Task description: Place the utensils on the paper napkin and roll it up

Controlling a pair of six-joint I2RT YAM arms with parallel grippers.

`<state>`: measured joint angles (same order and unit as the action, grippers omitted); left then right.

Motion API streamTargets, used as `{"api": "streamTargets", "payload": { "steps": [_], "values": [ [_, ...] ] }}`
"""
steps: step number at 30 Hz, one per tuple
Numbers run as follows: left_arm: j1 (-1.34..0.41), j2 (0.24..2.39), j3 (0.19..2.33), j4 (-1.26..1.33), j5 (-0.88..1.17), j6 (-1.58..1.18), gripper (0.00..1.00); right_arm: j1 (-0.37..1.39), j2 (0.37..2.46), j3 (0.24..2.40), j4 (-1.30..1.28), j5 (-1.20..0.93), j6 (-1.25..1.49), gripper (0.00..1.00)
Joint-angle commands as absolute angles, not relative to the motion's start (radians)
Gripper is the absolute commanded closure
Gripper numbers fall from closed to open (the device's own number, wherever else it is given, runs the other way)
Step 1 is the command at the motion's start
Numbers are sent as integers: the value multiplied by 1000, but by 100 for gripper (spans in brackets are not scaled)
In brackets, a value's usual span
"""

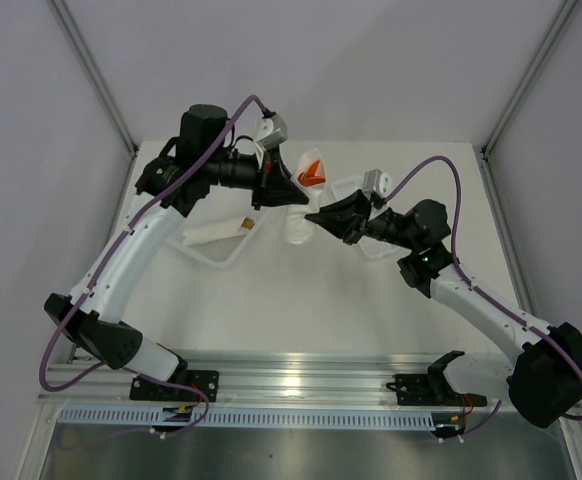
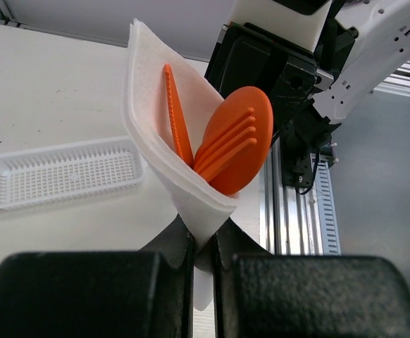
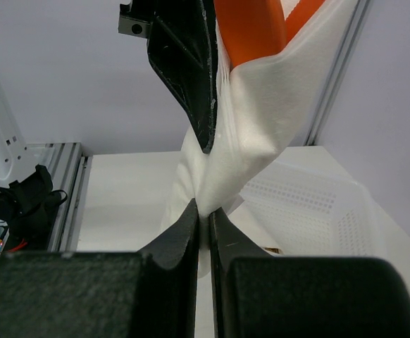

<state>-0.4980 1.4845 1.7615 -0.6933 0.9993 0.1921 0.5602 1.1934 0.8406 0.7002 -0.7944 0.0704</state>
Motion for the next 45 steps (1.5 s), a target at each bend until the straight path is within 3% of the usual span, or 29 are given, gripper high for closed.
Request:
{"api": "streamTargets", "payload": {
  "steps": [1,9,10,11,12,13,16,20,25,28,29,32,34,36,41,45],
  "values": [
    [-499,1453,1802,-689,1009,212,95,560,1180,885,718,-796,57,100],
    [-499,1453,1810,-690,1040,198,98,558,1190,885,719,-778,69,100],
    [-499,1451,1807,-696,1040,201,93,560,1189,885,719,-778,72,100],
    [-499,1451,1806,-701,1037,204,82,560,1187,885,719,-778,72,100],
    [-499,1447,1802,-706,1029,207,52,558,1186,885,716,-776,71,100],
    [-499,1445,1801,-707,1020,207,43,560,1184,885,713,-776,69,100],
    [-497,1434,1799,-727,985,230,33,558,1175,884,701,-764,60,100],
    [-491,1420,1784,-750,977,255,34,560,1164,877,704,-749,60,100],
    [-486,1405,1730,-741,947,276,43,558,1155,877,713,-752,69,100],
    [-486,1402,1701,-713,937,265,60,558,1158,882,726,-772,84,100],
    [-486,1405,1700,-710,937,259,74,560,1158,882,726,-773,86,100],
    [-488,1408,1709,-696,948,242,86,558,1161,882,726,-773,89,100],
    [-488,1410,1721,-698,951,238,85,560,1163,884,726,-775,92,100],
    [-488,1405,1726,-710,945,242,55,560,1164,884,723,-764,98,100],
    [-460,1368,1726,-756,859,241,1,560,1183,911,660,-674,110,100],
    [-414,1329,1735,-784,669,170,0,560,1264,946,637,-554,173,100]
  ]
}}
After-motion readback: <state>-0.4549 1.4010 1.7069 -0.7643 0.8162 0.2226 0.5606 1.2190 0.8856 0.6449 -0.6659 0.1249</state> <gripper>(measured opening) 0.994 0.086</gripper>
